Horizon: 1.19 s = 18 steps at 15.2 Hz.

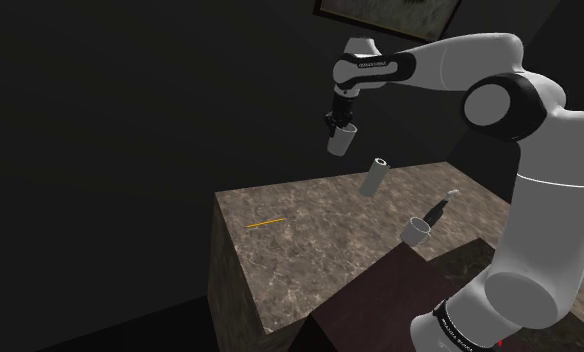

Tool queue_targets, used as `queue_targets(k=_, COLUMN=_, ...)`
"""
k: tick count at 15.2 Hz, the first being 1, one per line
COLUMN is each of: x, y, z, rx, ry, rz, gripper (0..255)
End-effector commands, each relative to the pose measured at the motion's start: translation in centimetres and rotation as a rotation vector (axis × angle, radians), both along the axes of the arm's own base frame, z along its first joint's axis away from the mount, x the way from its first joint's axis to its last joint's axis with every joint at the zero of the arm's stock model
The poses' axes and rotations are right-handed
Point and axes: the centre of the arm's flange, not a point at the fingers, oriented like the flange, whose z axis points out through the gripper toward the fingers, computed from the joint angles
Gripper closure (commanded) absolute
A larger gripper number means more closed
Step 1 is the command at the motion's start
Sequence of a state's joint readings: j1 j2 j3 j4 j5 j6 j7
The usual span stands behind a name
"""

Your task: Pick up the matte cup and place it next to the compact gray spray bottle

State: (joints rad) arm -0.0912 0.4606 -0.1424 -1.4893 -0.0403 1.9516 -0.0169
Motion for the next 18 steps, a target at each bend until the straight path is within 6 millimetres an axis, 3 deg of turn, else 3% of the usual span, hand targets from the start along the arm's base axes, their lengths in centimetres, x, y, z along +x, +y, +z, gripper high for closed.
queue_targets(k=1, x=-0.1, y=0.0, z=1.2, rx=0.000, ry=0.000, rz=0.000, gripper=255)
queue_targets(k=7, x=-0.1, y=0.0, z=4.3, rx=0.000, ry=0.000, rz=0.000, gripper=255)
queue_targets(k=18, x=-11.1, y=-9.4, z=4.3, rx=0.000, ry=0.000, rz=0.000, gripper=255)
